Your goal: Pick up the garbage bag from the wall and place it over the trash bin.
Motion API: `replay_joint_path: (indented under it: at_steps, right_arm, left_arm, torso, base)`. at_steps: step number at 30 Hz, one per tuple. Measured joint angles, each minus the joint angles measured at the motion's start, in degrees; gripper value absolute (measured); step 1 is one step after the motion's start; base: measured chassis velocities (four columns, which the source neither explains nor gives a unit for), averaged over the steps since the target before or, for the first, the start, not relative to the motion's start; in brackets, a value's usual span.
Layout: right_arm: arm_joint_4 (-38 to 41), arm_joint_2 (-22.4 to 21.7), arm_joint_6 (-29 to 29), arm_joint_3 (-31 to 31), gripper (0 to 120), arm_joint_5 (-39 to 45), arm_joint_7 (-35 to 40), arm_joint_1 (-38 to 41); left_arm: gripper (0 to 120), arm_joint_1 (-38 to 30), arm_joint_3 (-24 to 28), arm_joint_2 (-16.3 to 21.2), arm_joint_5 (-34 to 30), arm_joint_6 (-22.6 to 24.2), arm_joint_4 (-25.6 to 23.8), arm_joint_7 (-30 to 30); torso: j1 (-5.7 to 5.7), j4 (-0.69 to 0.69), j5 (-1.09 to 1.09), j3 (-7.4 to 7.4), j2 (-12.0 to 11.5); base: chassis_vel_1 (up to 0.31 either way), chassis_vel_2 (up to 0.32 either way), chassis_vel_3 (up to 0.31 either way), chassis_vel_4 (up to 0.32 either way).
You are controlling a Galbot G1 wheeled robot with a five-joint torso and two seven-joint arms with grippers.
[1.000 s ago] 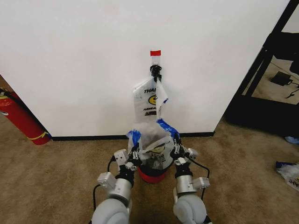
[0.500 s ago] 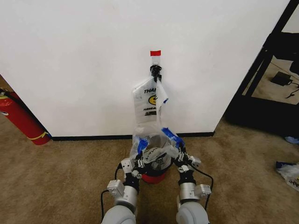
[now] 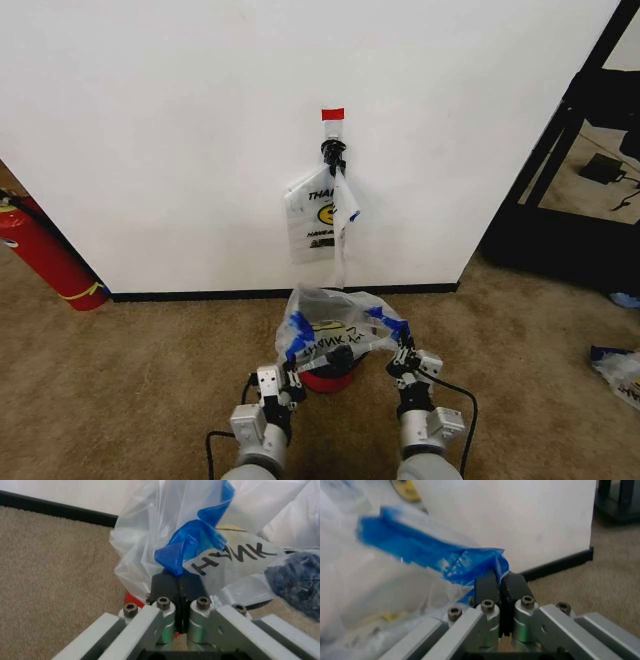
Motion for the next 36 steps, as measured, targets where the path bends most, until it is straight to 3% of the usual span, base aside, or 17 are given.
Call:
replay_joint_path:
  at_steps: [8,20,25,36]
  right_arm:
    - [-4.46,-0.32,-2.7,-0.61,0,-0.74,1.99,1.9]
    - [-6.83,-0.24,-5.59,-1.27,0,-0.72,4.2,3.41]
    - [-9.7,0.67,-6.09,-1.33,0,0.87,5.0,6.91]
    - [-12.69,0.56,-8.47,-2.15,0,2.56,6.38,9.91]
  left_arm:
    - [0,0.62,-0.9,1.75,-1.79,0.06,-0.01,-0.3]
    - [0,2.54,-0.05,0.88,-0.47,-0.6,1.35,-0.06]
    - [0,0.55,-0.07,0.32,-0.35,-1.29,4.47,0.15]
    - [0,-0.59,0.56,-0.45,-1.17,-1.13,6.05,-0.02]
  torso:
    - [0.0,0.01,0.02,0.0,0.0]
    - [0.0,0.0,0.01,0.0,0.0]
    - [0.0,0.0,0.0,0.0,0.0]
    - [0.0,0.0,0.0,0.01,0.0]
  base:
    - [0.0,0.0,0.0,0.0]
    - [0.0,0.0,0.0,0.0]
    - [0.0,0.0,0.0,0.0]
    - [0.0,0.0,0.0,0.0]
